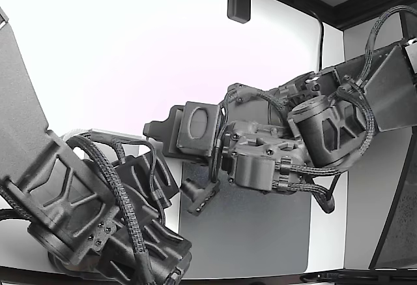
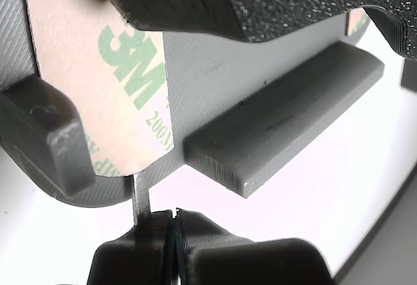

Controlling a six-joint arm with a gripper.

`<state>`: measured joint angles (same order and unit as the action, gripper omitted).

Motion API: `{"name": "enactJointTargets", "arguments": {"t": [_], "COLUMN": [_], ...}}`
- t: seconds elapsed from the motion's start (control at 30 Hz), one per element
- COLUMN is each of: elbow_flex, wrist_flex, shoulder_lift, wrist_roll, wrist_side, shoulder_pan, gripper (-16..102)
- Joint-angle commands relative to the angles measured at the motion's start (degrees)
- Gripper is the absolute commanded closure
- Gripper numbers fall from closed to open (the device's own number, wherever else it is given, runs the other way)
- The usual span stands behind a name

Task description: Peel off protective film from adhesive tape.

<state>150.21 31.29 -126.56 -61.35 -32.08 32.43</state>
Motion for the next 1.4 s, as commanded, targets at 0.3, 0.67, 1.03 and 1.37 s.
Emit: {"name": "enactJointTargets", "arguments": {"t": [0.3,0.67,1.03,1.37], "elbow_flex": [-2.1,-2.2,-2.7,-2.6], "wrist_flex": [-0.2,0.4,1.7,0.0], "shoulder_lift": [-0.9,-1.1,-1.1,-0.4], "wrist_roll": [0.5,1.2,2.3,1.1], "wrist_side": [0.1,0.2,0.0,-0.9], "shoulder_pan": [-0.2,0.3,1.0,1.0], "gripper": [97,97,97,97]}}
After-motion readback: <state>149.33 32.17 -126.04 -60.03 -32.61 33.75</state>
